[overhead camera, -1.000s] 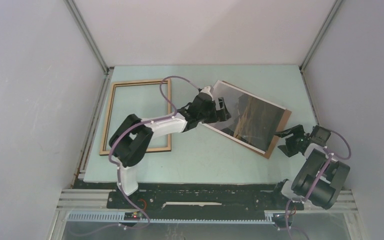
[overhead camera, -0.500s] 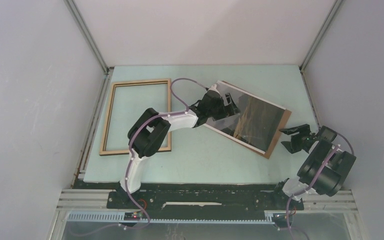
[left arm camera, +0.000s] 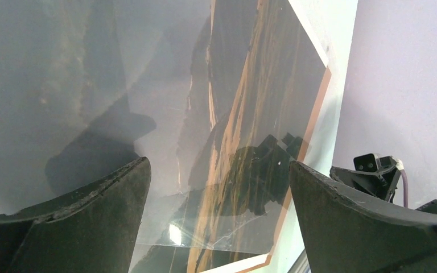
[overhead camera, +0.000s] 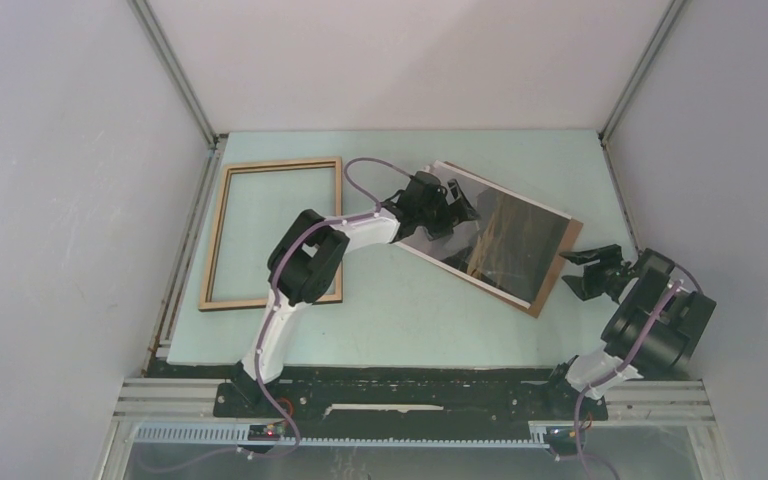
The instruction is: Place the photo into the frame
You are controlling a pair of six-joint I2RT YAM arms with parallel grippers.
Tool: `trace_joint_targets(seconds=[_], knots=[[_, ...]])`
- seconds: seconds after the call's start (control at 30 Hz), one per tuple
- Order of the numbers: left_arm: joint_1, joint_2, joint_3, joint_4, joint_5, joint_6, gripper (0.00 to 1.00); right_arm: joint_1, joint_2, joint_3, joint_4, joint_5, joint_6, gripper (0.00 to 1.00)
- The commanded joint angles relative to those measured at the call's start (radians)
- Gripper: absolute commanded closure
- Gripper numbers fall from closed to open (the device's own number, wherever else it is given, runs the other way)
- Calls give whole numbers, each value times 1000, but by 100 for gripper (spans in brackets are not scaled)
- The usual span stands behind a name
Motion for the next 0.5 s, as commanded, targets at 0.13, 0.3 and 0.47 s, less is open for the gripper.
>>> trace_joint_targets(seconds=[0.13, 0.3, 0.47], knots=[[-2, 22, 81, -65, 34, -17, 0, 15, -147, 26, -15, -24, 62, 32], [-4, 21, 82, -63, 39, -11, 0, 35, -174, 26, 9, -40, 93, 37], [-5, 24, 87, -63, 42, -5, 0, 66, -179, -17, 133, -23, 152, 40]])
